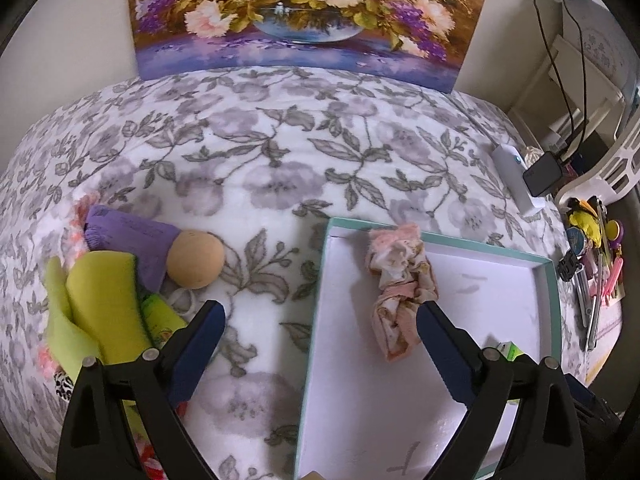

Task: Organize soft objects
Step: 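Move both tools back toward the pile of soft items, then grasp the green felt cloth with the right tool, then grasp the pink striped fuzzy sock with the left tool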

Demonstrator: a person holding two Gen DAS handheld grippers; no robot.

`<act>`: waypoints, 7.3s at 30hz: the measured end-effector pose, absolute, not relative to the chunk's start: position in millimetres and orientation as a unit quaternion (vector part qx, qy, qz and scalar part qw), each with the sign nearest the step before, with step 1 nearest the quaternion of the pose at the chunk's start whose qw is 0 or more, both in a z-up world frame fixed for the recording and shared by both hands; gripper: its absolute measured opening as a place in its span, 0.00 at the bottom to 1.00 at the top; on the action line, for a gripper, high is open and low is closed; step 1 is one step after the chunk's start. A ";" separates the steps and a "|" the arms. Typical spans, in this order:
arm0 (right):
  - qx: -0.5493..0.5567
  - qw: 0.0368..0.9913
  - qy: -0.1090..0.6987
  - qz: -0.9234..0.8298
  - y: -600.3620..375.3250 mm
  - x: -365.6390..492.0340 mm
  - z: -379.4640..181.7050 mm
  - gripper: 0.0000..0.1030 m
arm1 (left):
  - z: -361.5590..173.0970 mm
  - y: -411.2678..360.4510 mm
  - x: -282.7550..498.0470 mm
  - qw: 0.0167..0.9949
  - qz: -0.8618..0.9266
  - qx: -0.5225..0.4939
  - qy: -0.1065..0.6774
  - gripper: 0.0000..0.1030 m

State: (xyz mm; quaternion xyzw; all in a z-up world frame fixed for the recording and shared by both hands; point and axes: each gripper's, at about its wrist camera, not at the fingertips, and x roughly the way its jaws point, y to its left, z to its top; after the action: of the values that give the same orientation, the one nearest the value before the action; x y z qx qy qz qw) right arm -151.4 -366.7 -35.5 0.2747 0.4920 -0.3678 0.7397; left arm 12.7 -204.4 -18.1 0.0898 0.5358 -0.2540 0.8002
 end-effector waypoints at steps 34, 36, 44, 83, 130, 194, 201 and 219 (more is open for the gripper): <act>0.215 0.790 0.483 -0.310 -267.3 -77.3 -1.2 1.00 | 49.4 -15.5 83.8 0.871 -0.084 -0.062 0.480 1.00; 0.211 0.795 0.485 -0.298 -255.6 -68.5 -1.6 1.00 | 51.1 0.7 86.6 0.874 -0.067 -0.068 0.477 1.00; 0.199 0.811 0.491 -0.249 -211.4 -37.2 -5.6 1.00 | 51.7 45.3 95.0 0.873 -0.029 -0.084 0.480 1.00; 0.167 0.814 0.540 -0.133 -103.8 20.7 -43.3 0.63 | -39.2 78.0 105.5 0.768 0.002 -0.116 0.630 1.00; 0.231 0.823 0.513 -0.081 -134.5 3.2 -29.8 0.28 | -59.3 69.1 111.5 0.746 -0.007 -0.121 0.655 1.00; 0.168 0.857 0.465 -0.145 -152.6 -8.5 3.7 0.08 | -84.0 -8.6 121.6 0.728 -0.112 -0.078 0.672 0.39; 0.183 0.849 0.472 -0.152 -164.8 -13.6 -1.9 0.08 | -82.8 -24.8 121.6 0.727 -0.132 -0.083 0.669 0.15; 0.193 0.873 0.425 -0.145 -167.4 -21.9 23.4 0.08 | -5.3 27.3 123.9 0.785 -0.145 -0.142 0.585 0.13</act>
State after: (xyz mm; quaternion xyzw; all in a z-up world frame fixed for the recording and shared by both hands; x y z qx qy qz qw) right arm -21.9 -167.4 23.4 0.1929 0.4249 -0.1450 0.8725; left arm 123.9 27.3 -5.3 -0.1419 0.5852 -0.1445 0.7852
